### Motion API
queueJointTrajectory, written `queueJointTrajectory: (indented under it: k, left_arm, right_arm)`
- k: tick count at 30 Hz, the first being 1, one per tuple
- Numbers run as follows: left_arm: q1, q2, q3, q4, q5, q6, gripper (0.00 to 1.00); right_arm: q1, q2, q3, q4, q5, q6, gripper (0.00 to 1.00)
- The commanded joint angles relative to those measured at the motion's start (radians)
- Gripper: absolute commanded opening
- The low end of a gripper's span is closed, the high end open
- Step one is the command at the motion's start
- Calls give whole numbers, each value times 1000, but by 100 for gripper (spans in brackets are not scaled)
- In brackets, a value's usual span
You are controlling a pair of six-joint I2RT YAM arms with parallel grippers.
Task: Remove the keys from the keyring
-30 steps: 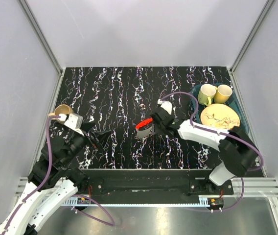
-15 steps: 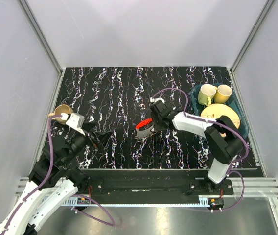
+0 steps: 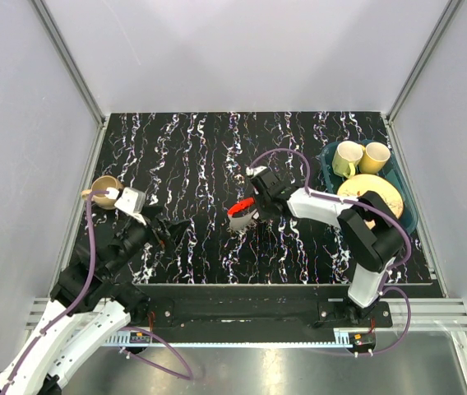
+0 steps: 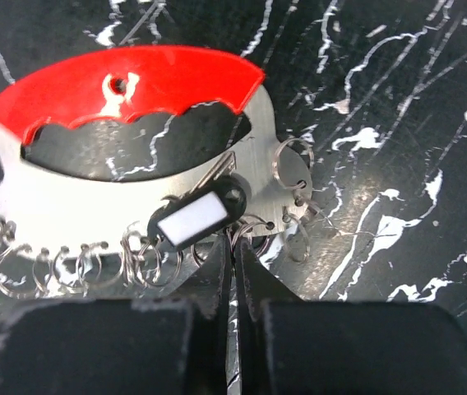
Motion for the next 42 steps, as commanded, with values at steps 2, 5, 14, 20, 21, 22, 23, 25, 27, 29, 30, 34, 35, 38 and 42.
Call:
queueJointTrajectory:
  k: [2,5,14,20,21,22,23,25,27,29,30,34,35,38,42]
  left_arm:
    - [0,29,-1,29,-66,-5,98]
    - [-1,49,13,16,-136,-52,97]
    - [-1,177,40,44,-40,-186,94]
    - [0,196,-2,174,162,-201,95]
    - [0,195,-19,228,188,-207,95]
    - [0,192,-32,251,207,-218,95]
    - [0,188,-42,274,230,-244,95]
    - [0,178,-84,360,256,-273,96]
    - [0,181,-118,456,313,-316,96]
    - [0,191,-122,501,356,-347,96]
    - [0,202,-121,521,363,-352,96]
    - [2,240,-98,589,438,-367,96]
    - [2,245,-95,602,446,-373,96]
    - [2,259,-102,706,511,-416,93]
    - [2,274,-131,848,610,-506,88]
  right_arm:
    - [7,-92,22,77,-62,-191,0]
    - [17,-159,16,101,-71,-271,0]
    - [38,-403,-57,155,-258,-472,0]
    - [55,-630,-122,230,-437,-503,0]
    - [55,-684,-126,233,-464,-503,0]
    - [55,-711,-129,236,-490,-500,0]
    - [55,-737,-142,242,-532,-497,0]
    - [55,-817,-157,272,-571,-475,0]
    - [53,-886,-178,317,-617,-452,0]
    - [55,-926,-195,344,-661,-418,0]
    - [55,-957,-202,362,-677,-408,0]
    - [53,-1006,-211,388,-743,-351,0]
    - [53,-1018,-214,399,-761,-343,0]
    - [55,-1031,-223,413,-772,-326,0]
    - [53,-1031,-229,410,-771,-319,0]
